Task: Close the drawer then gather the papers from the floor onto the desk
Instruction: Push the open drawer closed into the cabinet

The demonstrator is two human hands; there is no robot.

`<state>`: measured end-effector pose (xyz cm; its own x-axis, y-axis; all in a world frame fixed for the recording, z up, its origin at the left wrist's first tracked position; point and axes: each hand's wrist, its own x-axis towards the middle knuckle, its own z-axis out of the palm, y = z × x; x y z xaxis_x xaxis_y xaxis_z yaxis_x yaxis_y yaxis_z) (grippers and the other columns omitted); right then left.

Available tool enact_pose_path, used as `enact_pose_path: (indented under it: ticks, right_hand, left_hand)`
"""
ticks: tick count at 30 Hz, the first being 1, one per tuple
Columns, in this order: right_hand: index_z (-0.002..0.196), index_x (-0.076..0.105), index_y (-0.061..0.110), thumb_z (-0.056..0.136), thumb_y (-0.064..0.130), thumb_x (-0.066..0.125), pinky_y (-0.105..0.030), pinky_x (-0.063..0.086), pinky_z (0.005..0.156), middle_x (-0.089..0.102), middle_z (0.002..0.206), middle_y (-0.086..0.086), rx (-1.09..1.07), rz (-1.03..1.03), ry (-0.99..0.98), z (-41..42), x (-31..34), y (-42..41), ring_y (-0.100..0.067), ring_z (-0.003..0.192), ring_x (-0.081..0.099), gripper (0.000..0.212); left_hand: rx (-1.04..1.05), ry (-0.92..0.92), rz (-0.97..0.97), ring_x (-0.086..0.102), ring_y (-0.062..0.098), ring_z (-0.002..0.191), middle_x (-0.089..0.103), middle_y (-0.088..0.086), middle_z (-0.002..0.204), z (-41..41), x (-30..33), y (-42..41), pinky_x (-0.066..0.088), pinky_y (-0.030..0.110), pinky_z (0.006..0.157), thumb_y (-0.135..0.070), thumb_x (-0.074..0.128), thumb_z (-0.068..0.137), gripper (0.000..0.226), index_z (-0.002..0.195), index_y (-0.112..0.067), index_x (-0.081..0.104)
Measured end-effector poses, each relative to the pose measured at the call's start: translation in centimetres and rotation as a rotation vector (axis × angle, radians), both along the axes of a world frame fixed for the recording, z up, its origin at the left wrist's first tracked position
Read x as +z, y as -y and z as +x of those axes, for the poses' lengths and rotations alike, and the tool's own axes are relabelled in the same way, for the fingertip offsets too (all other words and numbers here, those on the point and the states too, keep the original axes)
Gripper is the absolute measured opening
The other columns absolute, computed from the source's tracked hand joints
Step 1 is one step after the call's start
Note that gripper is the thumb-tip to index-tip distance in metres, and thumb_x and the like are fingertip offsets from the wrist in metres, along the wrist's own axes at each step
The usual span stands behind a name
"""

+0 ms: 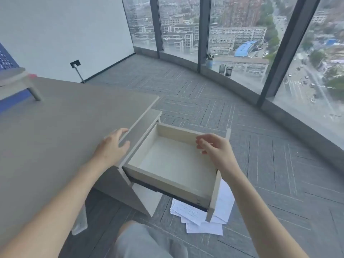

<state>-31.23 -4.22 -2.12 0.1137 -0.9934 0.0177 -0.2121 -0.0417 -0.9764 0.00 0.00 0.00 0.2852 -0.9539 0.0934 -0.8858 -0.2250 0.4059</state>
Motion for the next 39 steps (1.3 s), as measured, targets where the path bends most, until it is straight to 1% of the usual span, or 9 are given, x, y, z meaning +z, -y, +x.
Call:
enact_pose_path:
  ticks: [6,9,11,15,18,21,28,36,39]
  right_hand:
    - [0.086,0.074,0.030,0.093,0.014,0.061,-0.041,0.055,0.075,0.075,0.084,-0.001,-0.134,0.057,-0.031,-2.6,-2.8,0.9,-0.022,0.083,0.070,0.022]
    - [0.095,0.077,0.022,0.094,0.016,0.060,-0.025,0.048,0.066,0.075,0.087,0.002,-0.249,0.056,-0.077,-3.6,-4.4,1.1,-0.013,0.076,0.065,0.017]
    - [0.099,0.078,0.020,0.094,0.018,0.058,-0.027,0.050,0.063,0.075,0.092,-0.001,-0.318,0.049,-0.127,-4.0,-5.6,1.3,-0.014,0.073,0.064,0.020]
    - [0.112,0.074,0.016,0.096,0.016,0.053,-0.038,0.052,0.094,0.072,0.112,-0.007,-0.345,0.094,-0.240,-4.5,-7.7,2.0,-0.022,0.103,0.066,0.027]
    - [0.129,0.064,0.010,0.097,0.009,0.044,-0.038,0.052,0.092,0.067,0.124,-0.010,-0.328,0.213,-0.302,-4.8,-8.8,2.4,-0.025,0.107,0.064,0.037]
    - [0.126,0.062,0.010,0.090,-0.004,0.037,-0.035,0.053,0.077,0.068,0.118,-0.008,-0.288,0.340,-0.239,-5.0,-9.8,2.3,-0.022,0.091,0.063,0.046]
    - [0.111,0.068,0.019,0.080,-0.008,0.050,-0.038,0.058,0.077,0.077,0.094,-0.004,-0.310,0.406,-0.053,-5.8,-11.8,2.2,-0.022,0.084,0.070,0.044]
    - [0.102,0.070,0.012,0.081,-0.011,0.059,-0.033,0.057,0.071,0.077,0.097,-0.015,-0.356,0.446,0.135,-6.1,-12.7,2.5,-0.025,0.078,0.068,0.033]
    - [0.106,0.065,0.010,0.088,0.002,0.063,-0.028,0.053,0.063,0.070,0.096,-0.014,-0.271,0.569,0.104,-6.2,-12.6,2.8,-0.021,0.078,0.065,0.019]
  left_hand:
    - [-0.041,0.074,0.032,0.054,0.036,0.126,0.057,0.010,0.140,0.7,-0.8,2.3,0.044,0.046,0.103,-0.016,0.059,0.091,0.045,0.136,-0.015,0.050]
    - [-0.084,0.111,0.059,0.045,0.033,0.137,0.048,0.009,0.150,1.1,-1.0,3.4,0.038,0.046,0.110,-0.013,0.059,0.092,0.052,0.142,-0.012,0.045]
    - [-0.104,0.137,0.089,0.035,0.028,0.145,0.039,0.008,0.157,1.5,-1.1,4.0,0.031,0.044,0.116,-0.011,0.058,0.093,0.056,0.146,-0.011,0.040]
    - [-0.116,0.164,0.085,0.029,0.026,0.148,0.034,0.007,0.160,2.1,-1.4,4.8,0.027,0.043,0.118,-0.006,0.057,0.092,0.059,0.147,-0.009,0.038]
    - [-0.140,0.167,0.086,0.026,0.025,0.150,0.032,0.007,0.161,2.6,-1.6,5.3,0.025,0.042,0.119,-0.003,0.054,0.092,0.059,0.148,-0.009,0.036]
    - [-0.176,0.162,0.081,0.023,0.024,0.151,0.028,0.008,0.162,3.2,-1.9,5.8,0.020,0.040,0.121,0.000,0.051,0.094,0.060,0.151,-0.009,0.033]
    - [-0.194,0.181,0.054,0.022,0.026,0.151,0.027,0.011,0.162,3.5,-2.6,6.3,0.015,0.040,0.123,0.002,0.051,0.094,0.062,0.151,-0.007,0.032]
    - [-0.186,0.180,0.024,0.021,0.024,0.151,0.028,0.009,0.162,3.8,-3.0,6.5,0.012,0.037,0.123,0.001,0.050,0.094,0.062,0.152,-0.009,0.032]
    - [-0.180,0.173,0.016,0.020,0.023,0.152,0.027,0.007,0.162,3.8,-3.0,6.5,0.011,0.036,0.123,0.000,0.050,0.094,0.061,0.152,-0.010,0.031]
